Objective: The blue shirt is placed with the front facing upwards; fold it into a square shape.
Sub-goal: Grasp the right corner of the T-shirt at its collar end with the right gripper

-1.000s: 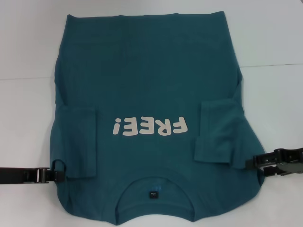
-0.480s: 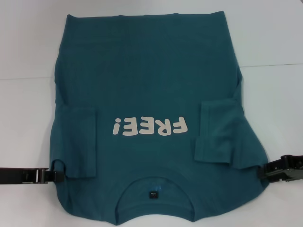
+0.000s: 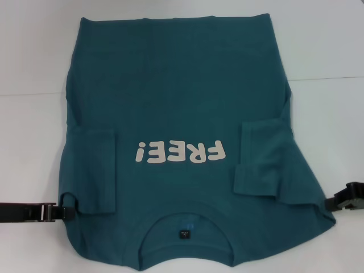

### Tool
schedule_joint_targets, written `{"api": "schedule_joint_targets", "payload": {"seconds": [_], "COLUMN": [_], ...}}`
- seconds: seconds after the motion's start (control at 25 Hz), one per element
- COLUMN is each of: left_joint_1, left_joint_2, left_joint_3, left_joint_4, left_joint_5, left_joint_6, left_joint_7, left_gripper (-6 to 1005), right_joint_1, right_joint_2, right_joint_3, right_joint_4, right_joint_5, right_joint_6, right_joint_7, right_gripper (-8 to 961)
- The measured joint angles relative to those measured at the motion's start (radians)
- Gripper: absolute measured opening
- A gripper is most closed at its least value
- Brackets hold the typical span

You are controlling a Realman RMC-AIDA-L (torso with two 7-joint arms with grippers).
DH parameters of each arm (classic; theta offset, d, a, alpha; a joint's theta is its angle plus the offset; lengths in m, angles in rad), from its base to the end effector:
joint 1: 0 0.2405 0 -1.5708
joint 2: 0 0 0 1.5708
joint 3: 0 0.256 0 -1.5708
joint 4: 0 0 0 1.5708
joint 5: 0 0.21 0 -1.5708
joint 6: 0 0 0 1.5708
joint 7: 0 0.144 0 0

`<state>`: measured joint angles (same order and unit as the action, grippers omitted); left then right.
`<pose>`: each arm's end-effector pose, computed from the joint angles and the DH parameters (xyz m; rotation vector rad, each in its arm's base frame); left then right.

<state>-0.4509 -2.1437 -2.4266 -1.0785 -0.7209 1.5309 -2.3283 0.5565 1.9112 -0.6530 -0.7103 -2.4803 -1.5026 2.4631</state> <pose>-0.2927 0.3226 0.0307 -2.3054 -1.5974 -0.2170 0.3398 0.3349 0.0671 -2.0949 1.9207 0.1091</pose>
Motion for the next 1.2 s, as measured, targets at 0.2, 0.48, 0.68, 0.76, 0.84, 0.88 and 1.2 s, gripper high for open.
{"api": "schedule_joint_targets", "payload": {"seconds": [0.2,0.48,0.68,0.76,0.84,0.88,1.2], "left_joint_1": [-0.004,-0.003,-0.006,-0.006,-0.006,-0.006,-0.005], "left_joint_2": [0.003,0.004,0.006,0.006,0.006,0.007,0.007], "left_joint_3": [0.000,0.000,0.000,0.000,0.000,0.000,0.000], "left_joint_4": [-0.006,-0.055,-0.061,-0.063,-0.066,-0.067,-0.075], "left_joint_5": [-0.001,-0.034,-0.035,-0.035,-0.035,-0.035,-0.035], "left_joint_6": [0.008,0.046,0.052,0.055,0.055,0.055,0.055], "left_joint_7": [-0.003,-0.007,-0.012,-0.016,-0.021,-0.023,-0.025], "left_gripper": [32,32,32,32,32,32,32], "right_joint_1": [0.000,-0.008,-0.012,-0.015,-0.017,-0.017,-0.023], "right_joint_2": [-0.032,-0.054,-0.050,-0.045,-0.044,-0.044,-0.034], "right_joint_3": [0.005,0.007,0.002,0.002,0.005,0.006,0.001], "right_joint_4": [-0.051,-0.079,-0.064,-0.063,-0.062,-0.061,-0.055], "right_joint_5": [0.000,-0.001,-0.002,-0.002,-0.002,-0.002,-0.001], "right_joint_6": [-0.077,-0.137,-0.131,-0.130,-0.127,-0.126,-0.104], "right_joint_7": [0.038,0.076,0.071,0.069,0.069,0.069,0.069], "right_gripper": [152,192,368,438,681,691,737]}}
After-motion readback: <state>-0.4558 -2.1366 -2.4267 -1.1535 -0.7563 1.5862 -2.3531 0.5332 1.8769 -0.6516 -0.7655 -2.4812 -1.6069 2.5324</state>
